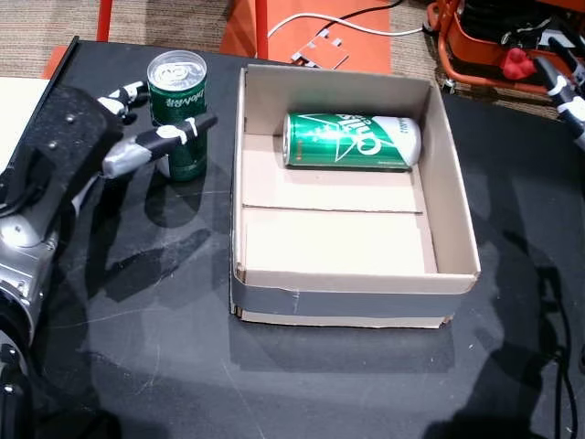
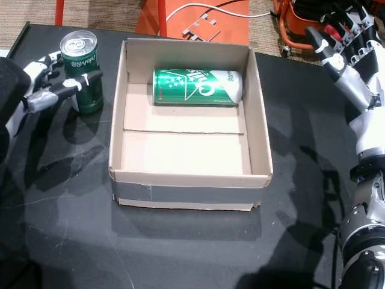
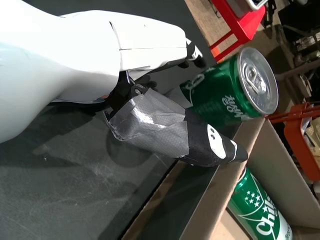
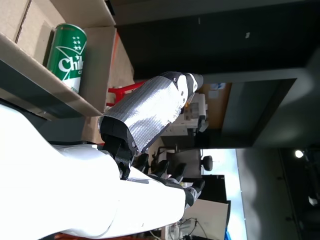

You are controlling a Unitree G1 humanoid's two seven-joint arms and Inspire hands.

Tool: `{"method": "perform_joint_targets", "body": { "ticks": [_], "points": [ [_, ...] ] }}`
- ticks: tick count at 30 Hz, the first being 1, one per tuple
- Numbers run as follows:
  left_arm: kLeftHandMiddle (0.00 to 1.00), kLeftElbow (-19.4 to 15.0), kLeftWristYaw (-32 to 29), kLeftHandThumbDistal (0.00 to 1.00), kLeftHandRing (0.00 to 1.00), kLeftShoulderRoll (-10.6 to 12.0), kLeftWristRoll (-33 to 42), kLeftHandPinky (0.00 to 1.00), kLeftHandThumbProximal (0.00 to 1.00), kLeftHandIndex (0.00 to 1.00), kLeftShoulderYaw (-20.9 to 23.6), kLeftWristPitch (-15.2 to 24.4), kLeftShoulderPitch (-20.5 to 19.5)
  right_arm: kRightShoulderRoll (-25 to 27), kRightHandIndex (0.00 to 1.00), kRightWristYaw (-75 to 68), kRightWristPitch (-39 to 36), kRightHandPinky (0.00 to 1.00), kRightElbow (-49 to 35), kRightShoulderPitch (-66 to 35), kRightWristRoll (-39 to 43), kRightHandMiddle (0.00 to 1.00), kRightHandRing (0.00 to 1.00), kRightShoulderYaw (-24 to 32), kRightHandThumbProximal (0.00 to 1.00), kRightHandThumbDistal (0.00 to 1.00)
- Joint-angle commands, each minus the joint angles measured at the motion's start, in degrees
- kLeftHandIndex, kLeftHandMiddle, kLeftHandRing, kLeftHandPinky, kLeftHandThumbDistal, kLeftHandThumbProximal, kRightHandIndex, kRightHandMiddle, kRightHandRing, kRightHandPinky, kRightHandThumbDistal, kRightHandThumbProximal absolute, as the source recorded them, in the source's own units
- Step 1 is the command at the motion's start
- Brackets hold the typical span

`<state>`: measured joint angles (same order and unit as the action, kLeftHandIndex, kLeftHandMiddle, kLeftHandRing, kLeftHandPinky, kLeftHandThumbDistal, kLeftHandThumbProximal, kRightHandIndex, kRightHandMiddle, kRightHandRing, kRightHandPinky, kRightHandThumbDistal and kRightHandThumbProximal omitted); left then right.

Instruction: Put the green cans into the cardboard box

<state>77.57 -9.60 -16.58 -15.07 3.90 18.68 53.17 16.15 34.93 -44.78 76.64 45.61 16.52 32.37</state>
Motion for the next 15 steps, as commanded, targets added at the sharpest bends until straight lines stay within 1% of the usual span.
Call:
{"method": "perform_joint_targets", "body": {
  "ticks": [1, 3, 5, 6, 9, 12, 13, 14, 15],
  "points": [
    [1.0, 0.8, 0.2, 1.0, 1.0, 0.6, -0.3, 0.97, 0.55, 1.0, -0.2, 0.1, 0.1, -0.2, 0.81, 0.2, -0.5, 0.99, -0.8, 0.3, 0.8, 0.88, 0.91, 0.5, 0.58, 1.0],
    [1.0, 0.8, 0.2, 1.0, 1.0, 0.5, -0.5, 0.97, 0.57, 1.0, -0.5, -0.2, 0.2, -0.2, 0.82, 1.4, -0.3, 1.0, -0.8, 0.4, 1.4, 0.9, 0.92, 0.8, 0.54, 1.0],
    [1.0, 0.8, 0.3, 1.0, 1.0, 0.5, -0.7, 0.97, 0.58, 1.0, -0.7, -0.5, 0.3, -0.2, 0.83, 2.2, -0.1, 1.0, -0.8, 0.3, 1.7, 0.9, 0.92, 1.0, 0.56, 1.0],
    [1.0, 0.8, 0.4, 1.0, 1.0, 0.4, -0.8, 0.97, 0.57, 1.0, -0.9, -0.5, 0.3, -0.2, 0.83, 2.1, -0.1, 1.0, -0.8, 0.3, 1.8, 0.9, 0.92, 1.0, 0.58, 1.0],
    [1.0, 0.9, 0.9, 1.0, 1.0, 0.4, -1.5, 0.97, 0.59, 1.0, -1.7, -0.5, 0.2, -0.3, 0.82, 1.8, -0.7, 1.0, -0.9, 0.2, 1.8, 0.89, 0.92, 0.9, 0.58, 1.0],
    [1.0, 0.9, 1.1, 1.0, 1.0, 0.4, -2.1, 0.98, 0.59, 1.0, -2.2, -0.7, 0.3, -0.5, 0.82, 1.7, -1.0, 0.99, -0.9, 0.0, 2.0, 0.88, 0.91, 1.1, 0.55, 1.0],
    [1.0, 0.9, 1.3, 1.0, 1.0, 0.4, -2.1, 0.97, 0.58, 1.0, -2.3, -0.7, 0.4, -0.5, 0.81, 1.4, -1.2, 0.99, -0.9, 0.0, 1.9, 0.88, 0.91, 1.0, 0.55, 1.0],
    [0.99, 1.0, 1.9, 1.0, 0.99, 0.4, -2.5, 0.95, 0.6, 1.0, -2.6, -0.4, 0.4, -0.6, 0.8, 1.0, -1.4, 0.99, -0.9, -0.1, 1.9, 0.87, 0.91, 1.0, 0.56, 1.0],
    [0.98, 1.0, 2.6, 1.0, 0.98, 0.4, -2.6, 0.93, 0.58, 1.0, -2.7, -0.2, 0.5, -0.6, 0.8, 0.6, -1.7, 0.98, -1.0, -0.1, 1.8, 0.87, 0.9, 1.0, 0.55, 1.0]
  ]
}}
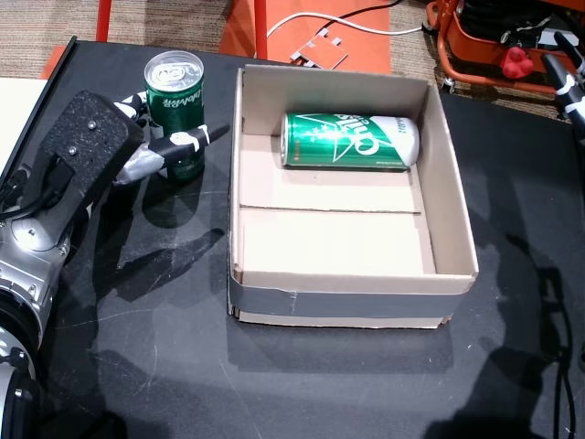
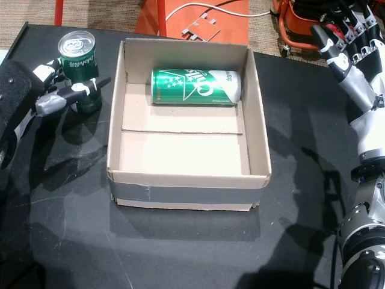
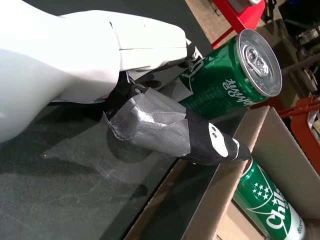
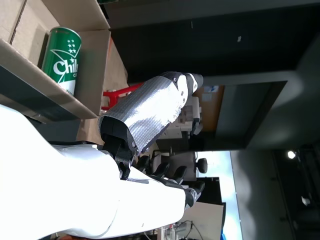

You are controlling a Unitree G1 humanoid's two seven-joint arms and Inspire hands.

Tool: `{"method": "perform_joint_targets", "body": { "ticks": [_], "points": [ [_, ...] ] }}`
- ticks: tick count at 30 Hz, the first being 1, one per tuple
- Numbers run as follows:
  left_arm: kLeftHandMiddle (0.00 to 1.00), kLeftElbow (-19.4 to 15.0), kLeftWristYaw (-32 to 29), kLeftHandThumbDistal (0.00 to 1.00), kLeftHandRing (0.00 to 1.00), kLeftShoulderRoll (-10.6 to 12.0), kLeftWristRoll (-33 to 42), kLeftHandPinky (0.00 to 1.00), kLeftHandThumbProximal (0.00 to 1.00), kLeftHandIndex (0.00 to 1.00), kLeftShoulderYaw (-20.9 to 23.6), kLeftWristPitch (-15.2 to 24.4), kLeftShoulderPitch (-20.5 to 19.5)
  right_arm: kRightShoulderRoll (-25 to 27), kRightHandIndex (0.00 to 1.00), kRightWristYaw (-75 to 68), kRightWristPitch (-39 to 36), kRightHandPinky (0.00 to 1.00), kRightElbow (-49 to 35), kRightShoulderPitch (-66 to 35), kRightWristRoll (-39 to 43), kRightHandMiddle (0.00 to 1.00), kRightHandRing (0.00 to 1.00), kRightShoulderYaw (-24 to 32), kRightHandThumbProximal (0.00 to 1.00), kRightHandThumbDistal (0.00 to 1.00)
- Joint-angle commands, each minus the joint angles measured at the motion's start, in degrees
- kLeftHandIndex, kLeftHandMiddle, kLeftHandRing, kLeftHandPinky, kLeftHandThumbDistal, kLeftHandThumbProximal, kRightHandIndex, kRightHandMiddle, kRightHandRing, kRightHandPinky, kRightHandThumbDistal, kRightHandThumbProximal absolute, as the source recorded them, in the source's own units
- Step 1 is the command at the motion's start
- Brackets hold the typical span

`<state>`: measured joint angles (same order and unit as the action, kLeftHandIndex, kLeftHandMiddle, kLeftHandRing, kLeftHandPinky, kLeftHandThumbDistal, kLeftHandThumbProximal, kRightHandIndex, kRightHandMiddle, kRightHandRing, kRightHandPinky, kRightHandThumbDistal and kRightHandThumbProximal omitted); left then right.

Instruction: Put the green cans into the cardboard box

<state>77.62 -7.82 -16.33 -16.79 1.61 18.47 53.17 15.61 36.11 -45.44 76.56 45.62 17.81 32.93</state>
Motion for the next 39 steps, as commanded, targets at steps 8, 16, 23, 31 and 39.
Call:
{"method": "perform_joint_targets", "body": {
  "ticks": [8, 16, 23, 31, 39],
  "points": [
    [0.54, 0.5, 6.9, 0.46, 0.51, 2.0, 7.2, 0.49, 0.0, 0.62, 8.8, 3.0, -0.1, -0.5, 0.74, 0.7, -0.6, 0.93, -0.9, 0.2, 2.9, 0.83, 0.86, 2.4, 0.49, 1.0],
    [0.44, 0.6, 12.6, 0.39, 0.42, 1.5, 5.7, 0.4, 0.0, 0.55, 8.8, 4.7, -0.2, -0.7, 0.71, 3.3, 0.4, 0.9, -0.7, 0.8, 5.0, 0.8, 0.84, 3.7, 0.4, 1.0],
    [0.42, 0.6, 16.5, 0.43, 0.41, 0.2, 3.6, 0.39, 0.0, 0.5, 7.5, 4.6, -0.5, -0.7, 0.7, 2.7, 0.3, 0.89, -0.6, 1.0, 4.6, 0.79, 0.83, 3.8, 0.4, 1.0],
    [0.4, 0.4, 16.7, 0.4, 0.39, -0.8, 2.8, 0.38, 0.0, 0.48, 7.2, 7.3, -0.7, -1.1, 0.69, 0.8, 0.0, 0.89, -0.5, 0.9, 3.3, 0.77, 0.83, 2.9, 0.42, 1.0],
    [0.34, -0.9, 24.3, 0.23, 0.37, -3.8, -10.5, 0.39, 0.0, 0.34, -6.5, 24.4, 4.4, -1.9, 0.69, -5.1, 2.6, 0.87, 0.0, 0.8, -2.1, 0.78, 0.82, -1.8, 0.42, 1.0]
  ]
}}
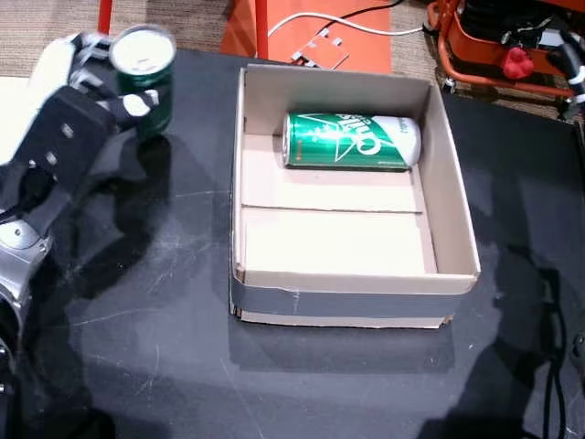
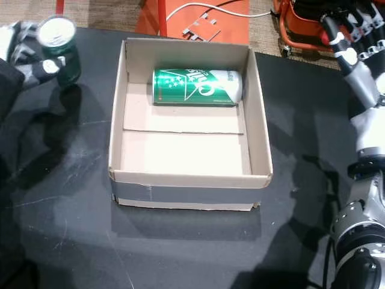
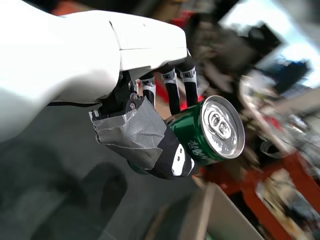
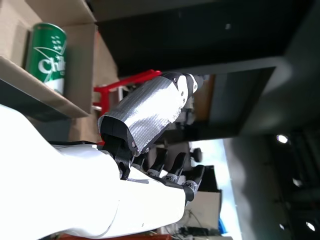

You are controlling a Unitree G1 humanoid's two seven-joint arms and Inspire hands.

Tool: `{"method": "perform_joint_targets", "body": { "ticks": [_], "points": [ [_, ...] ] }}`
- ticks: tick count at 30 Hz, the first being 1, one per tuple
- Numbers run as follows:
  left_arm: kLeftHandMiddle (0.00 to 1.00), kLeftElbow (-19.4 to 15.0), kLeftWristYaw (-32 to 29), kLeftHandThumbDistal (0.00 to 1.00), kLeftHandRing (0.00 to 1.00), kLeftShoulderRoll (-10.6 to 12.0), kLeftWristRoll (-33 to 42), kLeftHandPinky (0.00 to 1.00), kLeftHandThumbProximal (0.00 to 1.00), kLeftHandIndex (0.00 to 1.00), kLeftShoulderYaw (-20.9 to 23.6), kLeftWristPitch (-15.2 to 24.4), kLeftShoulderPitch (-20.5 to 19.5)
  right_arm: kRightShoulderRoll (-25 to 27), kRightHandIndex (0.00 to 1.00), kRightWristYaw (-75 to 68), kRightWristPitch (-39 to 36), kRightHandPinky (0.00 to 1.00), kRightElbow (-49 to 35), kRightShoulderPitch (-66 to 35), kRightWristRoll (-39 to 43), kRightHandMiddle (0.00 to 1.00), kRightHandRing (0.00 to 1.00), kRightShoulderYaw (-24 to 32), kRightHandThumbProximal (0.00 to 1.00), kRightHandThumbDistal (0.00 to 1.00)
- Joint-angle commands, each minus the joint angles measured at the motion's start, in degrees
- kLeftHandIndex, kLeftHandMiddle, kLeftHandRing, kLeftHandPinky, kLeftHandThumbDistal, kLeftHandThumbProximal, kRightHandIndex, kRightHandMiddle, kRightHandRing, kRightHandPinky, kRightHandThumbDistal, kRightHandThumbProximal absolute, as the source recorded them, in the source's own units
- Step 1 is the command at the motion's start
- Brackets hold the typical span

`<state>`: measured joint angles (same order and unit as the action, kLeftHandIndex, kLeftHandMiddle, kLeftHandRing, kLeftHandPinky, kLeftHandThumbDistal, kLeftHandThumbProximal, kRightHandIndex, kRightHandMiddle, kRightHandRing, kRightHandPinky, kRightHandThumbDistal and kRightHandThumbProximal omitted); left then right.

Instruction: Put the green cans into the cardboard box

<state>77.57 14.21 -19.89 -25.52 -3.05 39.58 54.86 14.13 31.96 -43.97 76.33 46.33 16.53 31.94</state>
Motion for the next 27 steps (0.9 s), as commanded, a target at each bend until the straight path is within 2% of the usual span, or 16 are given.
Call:
{"method": "perform_joint_targets", "body": {
  "ticks": [1, 4, 8, 9, 11, 13, 14, 16, 17, 19, 21, 23, 25, 27],
  "points": [
    [0.33, -1.0, 4.7, 0.19, 0.37, -0.4, -3.7, 0.38, 0.0, 0.32, -3.6, 5.1, 3.9, -0.8, 0.7, -1.7, 2.0, 0.87, 0.3, 0.1, -1.6, 0.78, 0.82, -1.5, 0.4, 1.0],
    [0.32, -1.4, 11.0, 0.12, 0.36, -1.4, -9.7, 0.37, 0.0, 0.27, -9.5, 10.3, 7.8, -2.1, 0.7, -3.9, 4.1, 0.86, 0.4, 0.1, -3.7, 0.78, 0.82, -3.2, 0.36, 0.95],
    [0.34, -1.8, 17.4, 0.11, 0.36, -2.3, -15.7, 0.38, 0.0, 0.28, -15.8, 15.1, 12.7, -3.6, 0.71, -7.8, 5.9, 0.85, 0.6, -0.1, -7.8, 0.78, 0.82, -6.7, 0.34, 0.92],
    [0.33, -2.0, 20.2, 0.15, 0.36, -2.8, -18.0, 0.38, 0.0, 0.27, -17.8, 16.0, 13.8, -3.9, 0.71, -9.0, 6.4, 0.85, 0.6, -0.2, -8.8, 0.77, 0.82, -7.5, 0.34, 0.91],
    [0.34, -3.4, 31.4, 0.3, 0.37, -4.2, -27.6, 0.37, 0.0, 0.26, -26.1, 16.0, 17.2, -4.4, 0.73, -10.6, 7.9, 0.85, 0.7, -0.3, -10.5, 0.77, 0.82, -9.0, 0.31, 0.89],
    [0.33, -5.4, 47.2, 0.58, 0.35, -5.2, -41.7, 0.36, 0.0, 0.25, -38.4, 13.1, 22.5, -5.0, 0.75, -10.9, 9.7, 0.85, 0.9, -0.4, -11.2, 0.77, 0.83, -9.9, 0.27, 0.87],
    [0.33, -5.9, 53.8, 0.62, 0.34, -5.1, -47.6, 0.36, 0.0, 0.25, -43.7, 11.2, 24.7, -5.2, 0.76, -10.7, 10.5, 0.85, 0.9, -0.4, -11.3, 0.78, 0.83, -10.0, 0.28, 0.91],
    [0.33, -6.3, 62.8, 0.59, 0.33, -4.0, -55.5, 0.36, 0.0, 0.25, -51.2, 7.2, 27.8, -5.6, 0.76, -10.9, 11.0, 0.85, 0.9, -0.3, -11.7, 0.78, 0.83, -10.5, 0.3, 0.93],
    [0.32, -6.3, 65.7, 0.54, 0.32, -3.2, -58.2, 0.35, 0.0, 0.24, -54.0, 6.1, 29.0, -5.7, 0.76, -11.0, 11.0, 0.84, 0.9, -0.3, -11.9, 0.78, 0.83, -10.7, 0.31, 0.96],
    [0.31, -5.9, 70.0, 0.55, 0.3, -1.4, -61.6, 0.33, 0.0, 0.22, -58.1, 5.7, 30.6, -5.9, 0.75, -11.9, 10.6, 0.84, 0.9, -0.3, -12.7, 0.77, 0.82, -11.5, 0.33, 0.99],
    [0.29, -4.9, 73.6, 0.57, 0.28, 0.1, -63.3, 0.32, 0.0, 0.22, -60.6, 5.1, 31.2, -5.9, 0.75, -12.8, 10.0, 0.83, 0.9, -0.3, -13.3, 0.77, 0.81, -12.2, 0.35, 1.0],
    [0.31, -3.6, 75.9, 0.52, 0.3, 1.6, -63.8, 0.34, 0.0, 0.25, -62.4, 4.6, 30.7, -6.1, 0.78, -12.1, 10.0, 0.81, 0.9, -0.1, -12.6, 0.85, 0.85, -11.8, 0.35, 0.98],
    [0.32, -2.5, 77.3, 0.51, 0.3, 2.8, -64.0, 0.35, 0.0, 0.25, -64.3, 4.7, 30.0, -6.1, 0.8, -11.9, 9.7, 0.82, 0.8, -0.1, -12.2, 0.85, 0.85, -11.3, 0.37, 0.94],
    [0.32, -1.7, 77.0, 0.48, 0.3, 3.6, -63.6, 0.35, 0.0, 0.24, -65.7, 5.4, 29.3, -6.1, 0.8, -11.9, 9.6, 0.84, 0.7, -0.1, -11.5, 0.85, 0.84, -10.6, 0.38, 0.99]
  ]
}}
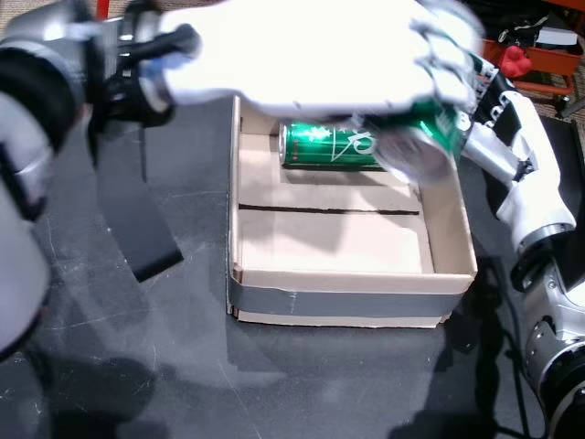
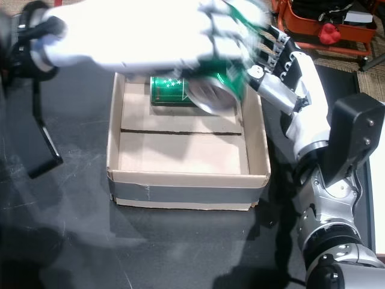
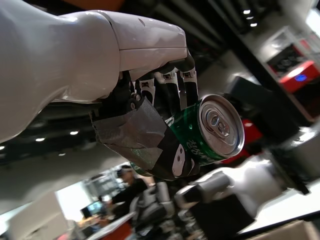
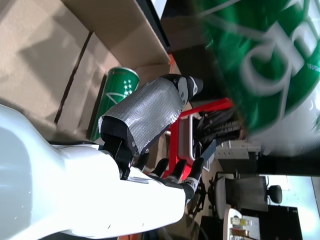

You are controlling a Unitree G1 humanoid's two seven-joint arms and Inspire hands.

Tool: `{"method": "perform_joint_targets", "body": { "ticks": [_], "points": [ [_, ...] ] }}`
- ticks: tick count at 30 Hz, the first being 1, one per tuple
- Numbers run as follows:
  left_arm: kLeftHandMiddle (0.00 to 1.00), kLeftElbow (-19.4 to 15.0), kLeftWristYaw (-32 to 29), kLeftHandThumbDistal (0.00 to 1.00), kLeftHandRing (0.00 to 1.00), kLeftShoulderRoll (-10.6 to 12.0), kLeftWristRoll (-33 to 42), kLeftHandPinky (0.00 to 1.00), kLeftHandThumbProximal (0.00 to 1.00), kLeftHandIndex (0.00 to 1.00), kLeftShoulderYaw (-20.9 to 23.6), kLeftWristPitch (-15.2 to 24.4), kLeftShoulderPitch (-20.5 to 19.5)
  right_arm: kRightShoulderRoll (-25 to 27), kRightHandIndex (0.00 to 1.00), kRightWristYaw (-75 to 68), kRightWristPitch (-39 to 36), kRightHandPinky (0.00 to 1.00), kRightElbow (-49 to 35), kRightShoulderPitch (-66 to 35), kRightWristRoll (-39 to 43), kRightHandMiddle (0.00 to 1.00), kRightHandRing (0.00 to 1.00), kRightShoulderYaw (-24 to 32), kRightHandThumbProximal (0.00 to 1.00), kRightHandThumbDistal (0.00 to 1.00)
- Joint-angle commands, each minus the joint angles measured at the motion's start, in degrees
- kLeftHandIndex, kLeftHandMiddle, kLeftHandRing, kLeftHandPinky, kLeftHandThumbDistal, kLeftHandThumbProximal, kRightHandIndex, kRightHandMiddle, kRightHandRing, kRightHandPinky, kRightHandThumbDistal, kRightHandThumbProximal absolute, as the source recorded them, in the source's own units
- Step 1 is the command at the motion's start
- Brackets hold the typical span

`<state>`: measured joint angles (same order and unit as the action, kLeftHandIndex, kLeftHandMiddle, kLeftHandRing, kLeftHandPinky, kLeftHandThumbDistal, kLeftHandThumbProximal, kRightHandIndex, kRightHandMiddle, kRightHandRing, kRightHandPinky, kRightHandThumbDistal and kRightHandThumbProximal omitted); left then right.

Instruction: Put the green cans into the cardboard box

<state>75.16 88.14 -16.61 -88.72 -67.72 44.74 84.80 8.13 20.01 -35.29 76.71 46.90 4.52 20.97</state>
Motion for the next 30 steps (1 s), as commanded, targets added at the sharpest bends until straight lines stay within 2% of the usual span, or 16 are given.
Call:
{"method": "perform_joint_targets", "body": {
  "ticks": [1, 3, 8, 13, 16, 18, 21, 23, 27, 30],
  "points": [
    [0.32, 1.1, 2.2, 0.5, 0.31, 0.6, 0.0, 0.35, 0.0, 0.24, -1.5, 0.3, -1.2, -0.2, 0.8, 0.1, 1.1, 0.86, 0.2, -0.6, 1.2, 0.83, 0.83, 1.0, 0.37, 1.0],
    [0.34, 1.8, 0.1, 0.48, 0.33, 1.0, 1.2, 0.35, 0.0, 0.25, -1.9, 1.4, -2.4, -0.3, 0.76, -1.3, 0.5, 0.86, 0.1, -0.6, 1.8, 0.8, 0.82, 1.8, 0.39, 1.0],
    [0.34, 2.4, -1.1, 0.4, 0.34, 1.6, 3.6, 0.36, 0.0, 0.2, -2.6, 2.3, -5.3, 0.1, 0.73, -5.0, -1.4, 0.87, -0.3, -0.4, 3.2, 0.79, 0.83, 4.0, 0.44, 1.0],
    [0.35, 2.9, -4.9, 0.4, 0.37, 1.7, 6.8, 0.37, 0.0, 0.24, -1.7, 5.5, -6.8, 0.7, 0.73, -5.6, -3.6, 0.92, -0.8, -0.4, 5.1, 0.8, 0.85, 6.1, 0.47, 1.0],
    [0.37, 3.2, -8.7, 0.27, 0.4, 1.7, 8.6, 0.39, 0.0, 0.25, -0.5, 6.8, -7.4, 1.3, 0.74, -4.8, -4.9, 0.94, -0.9, -0.5, 6.0, 0.82, 0.88, 6.7, 0.46, 1.0],
    [0.4, 3.4, -13.1, 0.12, 0.44, 1.3, 10.5, 0.43, 0.0, 0.29, 0.7, 8.5, -7.5, 1.7, 0.75, -4.2, -5.2, 0.94, -0.8, -0.6, 6.4, 0.82, 0.88, 7.0, 0.46, 1.0],
    [0.4, 3.2, -16.9, 0.29, 0.44, 0.2, 12.5, 0.44, 0.0, 0.29, 2.2, 9.2, -7.5, 2.1, 0.76, -4.2, -4.9, 0.93, -0.7, -0.7, 6.6, 0.81, 0.87, 7.1, 0.45, 1.0],
    [0.38, 2.9, -16.0, 0.36, 0.43, -0.3, 12.5, 0.42, 0.0, 0.27, 2.2, 8.2, -7.6, 2.4, 0.76, -5.0, -5.1, 0.93, -0.6, -0.9, 6.1, 0.81, 0.86, 6.7, 0.47, 1.0],
    [0.38, 3.6, -19.8, 0.38, 0.42, -0.5, 14.8, 0.41, 0.0, 0.29, 4.4, 6.8, -9.0, 2.5, 0.77, -5.0, -5.9, 0.93, -0.7, -1.0, 6.1, 0.81, 0.85, 6.6, 0.46, 1.0],
    [0.37, 4.6, -26.8, 0.32, 0.42, -0.1, 17.6, 0.41, 0.0, 0.31, 6.9, 4.2, -10.7, 2.4, 0.77, -4.7, -6.9, 0.92, -0.8, -1.1, 6.3, 0.81, 0.84, 6.8, 0.47, 1.0]
  ]
}}
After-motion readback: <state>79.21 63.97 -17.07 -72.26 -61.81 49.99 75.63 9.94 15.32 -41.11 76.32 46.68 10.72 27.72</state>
